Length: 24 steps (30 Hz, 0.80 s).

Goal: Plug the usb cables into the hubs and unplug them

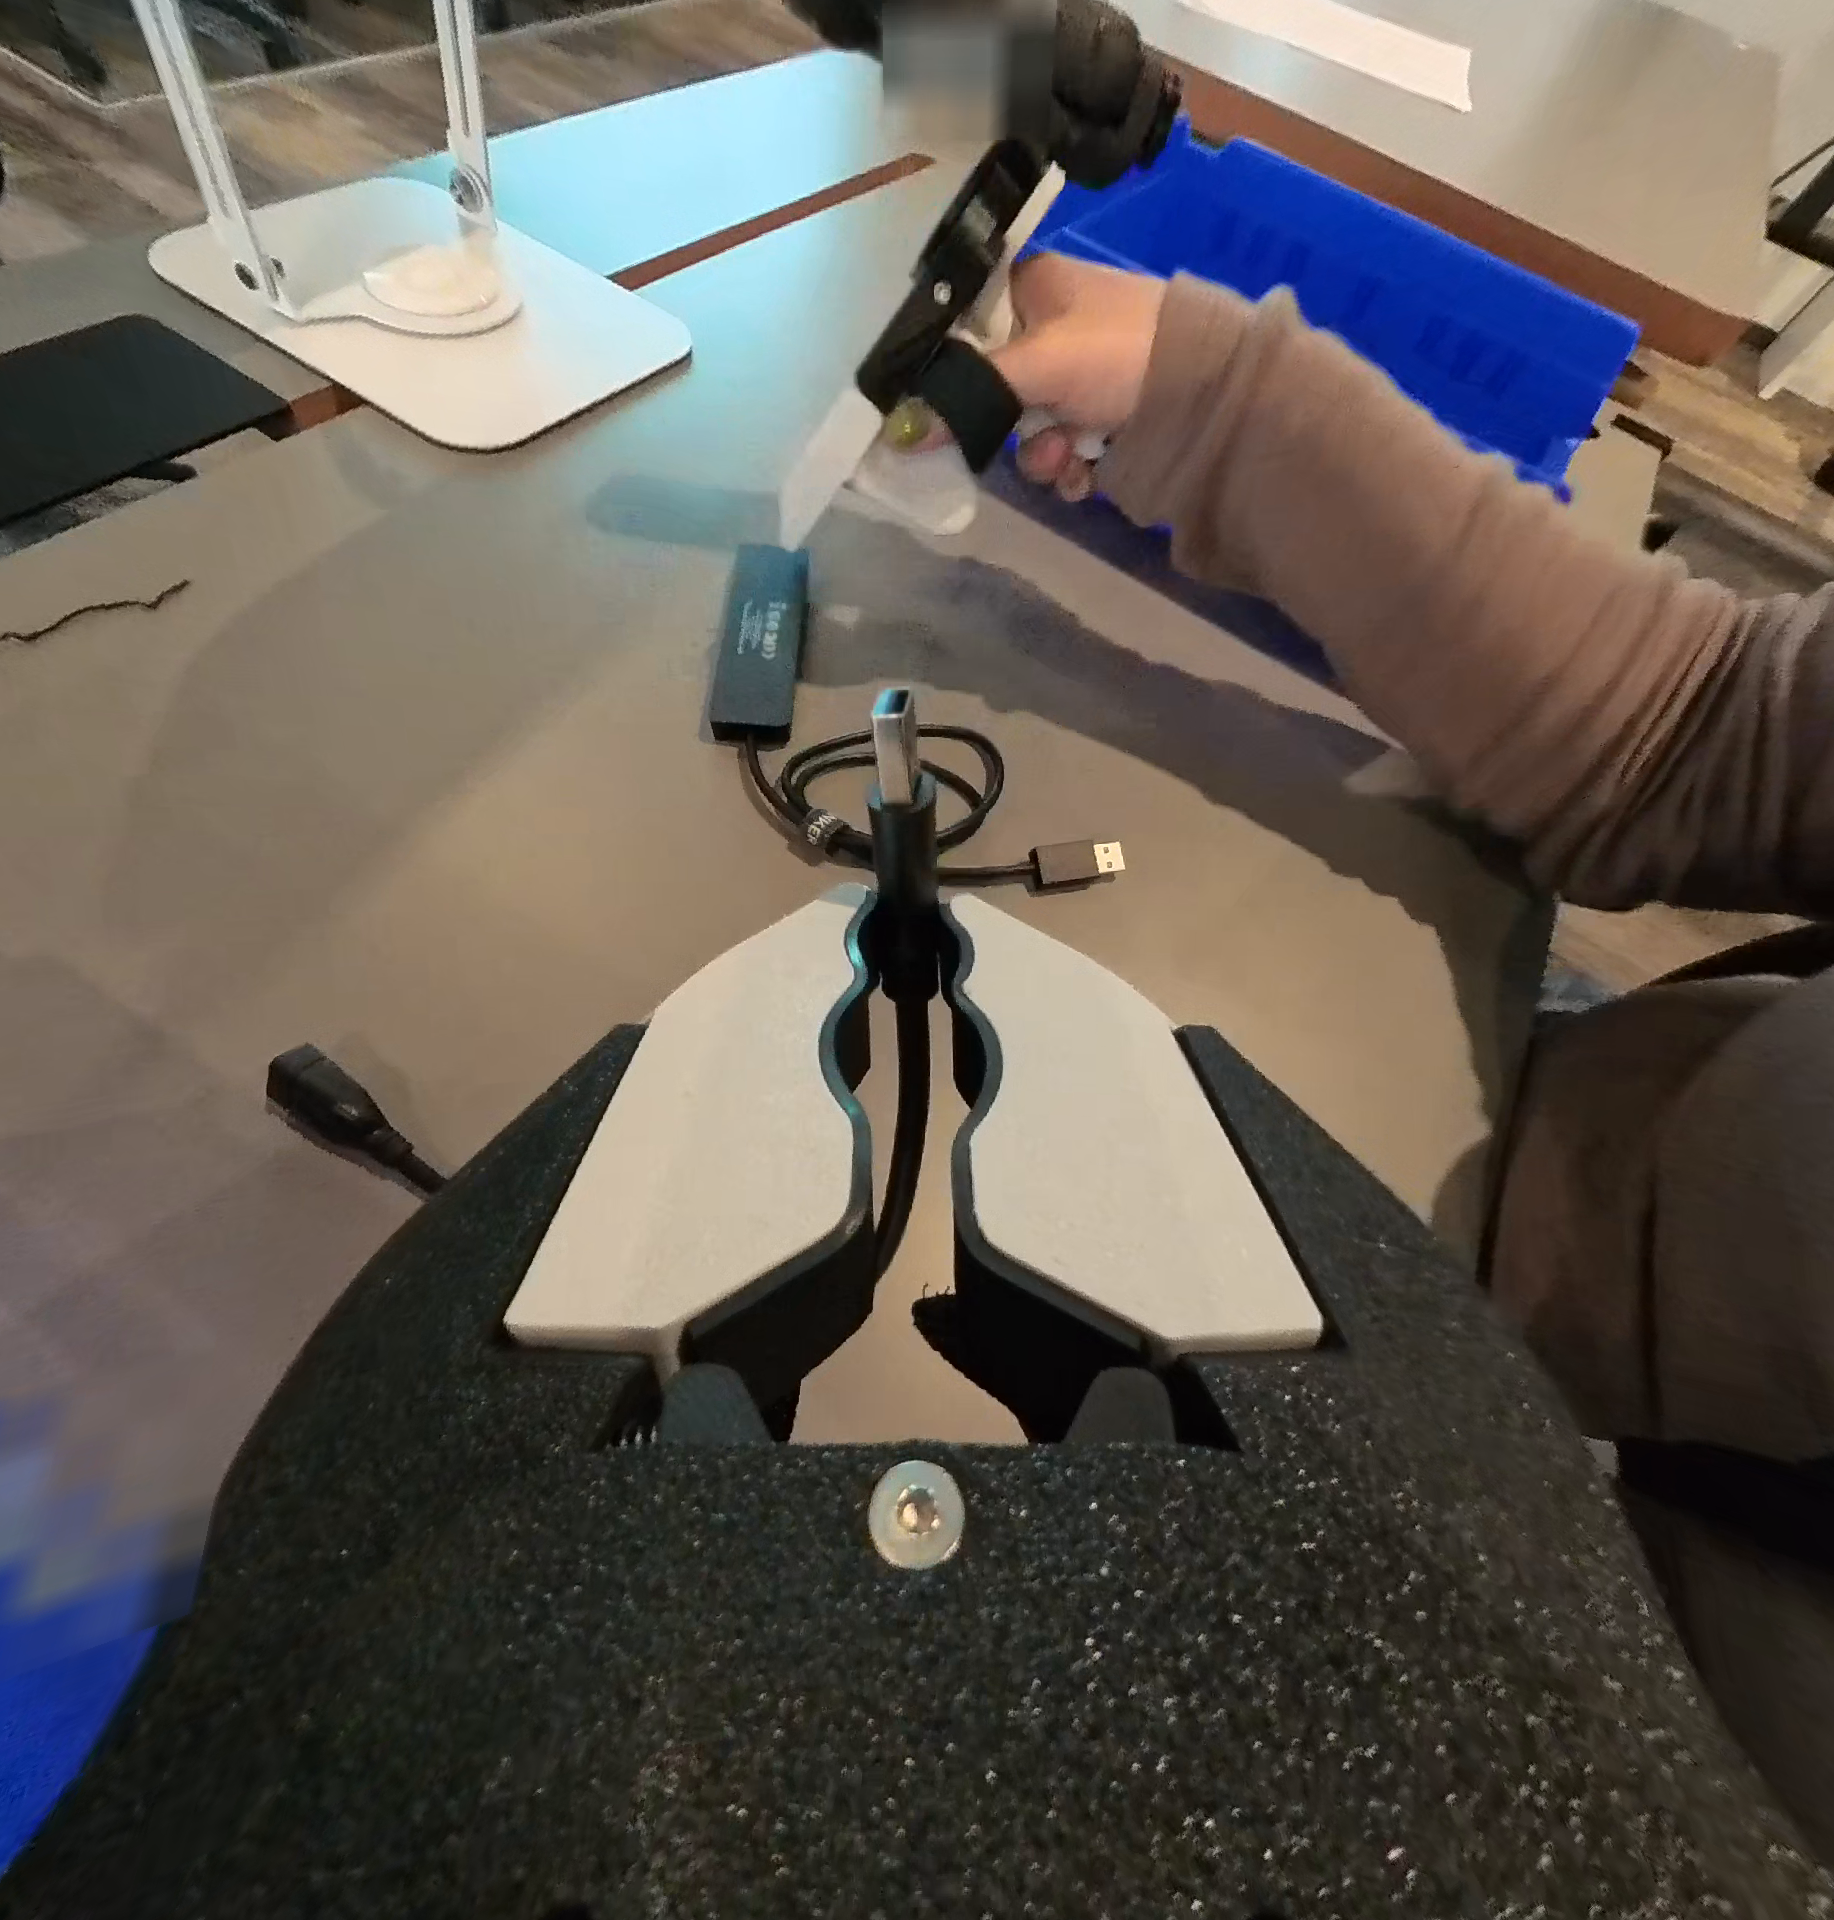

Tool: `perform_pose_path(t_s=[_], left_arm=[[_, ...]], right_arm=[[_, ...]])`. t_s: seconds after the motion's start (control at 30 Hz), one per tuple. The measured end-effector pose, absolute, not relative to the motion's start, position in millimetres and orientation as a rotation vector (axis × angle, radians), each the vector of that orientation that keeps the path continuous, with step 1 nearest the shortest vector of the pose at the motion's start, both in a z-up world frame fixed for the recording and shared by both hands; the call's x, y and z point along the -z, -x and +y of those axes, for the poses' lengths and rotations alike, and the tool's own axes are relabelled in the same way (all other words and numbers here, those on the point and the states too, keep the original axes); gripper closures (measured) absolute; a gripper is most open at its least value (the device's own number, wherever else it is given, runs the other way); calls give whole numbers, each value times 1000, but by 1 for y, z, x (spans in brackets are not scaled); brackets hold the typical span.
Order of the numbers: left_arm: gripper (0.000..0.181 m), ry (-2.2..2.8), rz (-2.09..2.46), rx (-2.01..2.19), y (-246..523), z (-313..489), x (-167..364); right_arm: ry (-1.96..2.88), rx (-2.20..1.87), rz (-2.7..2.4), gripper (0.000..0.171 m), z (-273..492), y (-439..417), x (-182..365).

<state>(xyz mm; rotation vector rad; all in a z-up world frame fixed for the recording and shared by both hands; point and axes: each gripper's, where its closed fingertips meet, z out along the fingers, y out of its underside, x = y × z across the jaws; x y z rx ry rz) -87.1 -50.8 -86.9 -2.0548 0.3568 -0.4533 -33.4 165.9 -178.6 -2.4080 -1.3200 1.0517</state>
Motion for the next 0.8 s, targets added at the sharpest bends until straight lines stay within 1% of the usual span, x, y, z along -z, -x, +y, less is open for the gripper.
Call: perform_pose_path(t_s=[0.03,0.07,0.13,0.2,0.23,0.3,0.5,0.7,0.73,0.8], left_arm=[[171,2061,361,448,86,-50,88],[171,2064,365,446,84,-49,89],[171,2068,373,445,82,-48,90],[171,2068,371,446,82,-48,90],[171,2068,370,446,82,-48,90],[171,2066,367,445,84,-49,90],[171,2048,351,447,89,-51,86],[171,2039,329,466,96,-52,86],[171,2037,322,470,98,-52,86],[171,2031,309,476,102,-53,85]], right_arm=[[2455,-1076,-1345,108,162,26,182],[2500,-1106,-1367,112,155,19,185],[2558,-1206,-1364,114,144,16,186],[2588,-1186,-1372,115,142,17,193],[2600,-1161,-1386,118,142,18,196],[2598,-1166,-1379,114,147,27,196],[2575,-1183,-1457,113,160,73,196],[2429,-1259,-1717,112,132,136,191],[2434,-1235,-1749,111,127,142,192],[2448,-1060,-1825,108,122,146,198]])
